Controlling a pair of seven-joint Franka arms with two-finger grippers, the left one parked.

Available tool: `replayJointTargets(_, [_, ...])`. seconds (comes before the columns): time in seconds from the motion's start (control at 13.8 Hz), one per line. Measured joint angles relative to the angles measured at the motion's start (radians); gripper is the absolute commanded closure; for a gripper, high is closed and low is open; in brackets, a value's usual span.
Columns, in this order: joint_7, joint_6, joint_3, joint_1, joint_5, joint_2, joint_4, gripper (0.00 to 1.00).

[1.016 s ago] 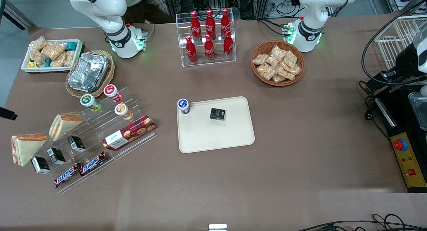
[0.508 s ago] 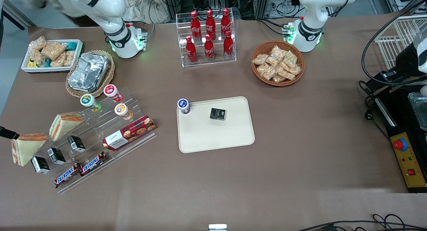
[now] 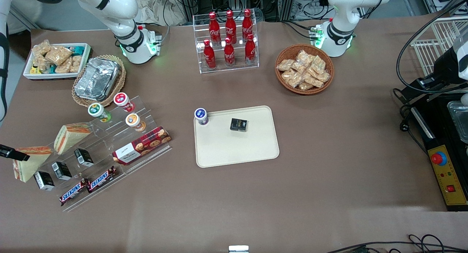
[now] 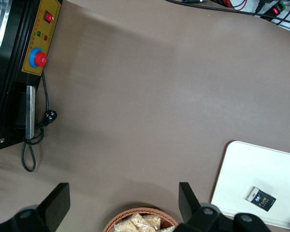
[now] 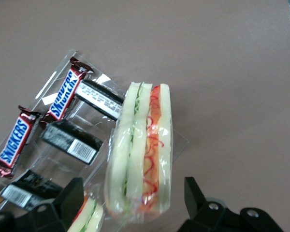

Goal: Place sandwich on tray
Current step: 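Close the right gripper on the upright wrapped sandwich in the rack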

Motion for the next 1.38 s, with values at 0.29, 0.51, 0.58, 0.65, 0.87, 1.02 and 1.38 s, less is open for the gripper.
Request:
replayJointTargets(0.29, [0.000,0.010,0.000,-0.003,0.002,0.029,0.000,0.08])
replayJointTargets(0.51, [0.000,0.010,0.000,-0.003,0.028,0.031,0.000,0.32])
replayJointTargets(0.58, [-0.008,0.010,0.000,-0.003,0.030,0.031,0.000,0.42])
replayJointTargets(0.65, [-0.029,0.010,0.000,-0.003,0.031,0.031,0.000,0.52])
replayJointTargets(0.87, [-0.103,0.010,0.000,-0.003,0.031,0.030,0.002,0.63])
replayJointTargets(1.02, [-0.150,0.010,0.000,-0.003,0.031,0.029,0.007,0.63])
replayJointTargets(1.38, [-0.287,-0.141,0.003,-0.002,0.031,0.013,0.066,0.63])
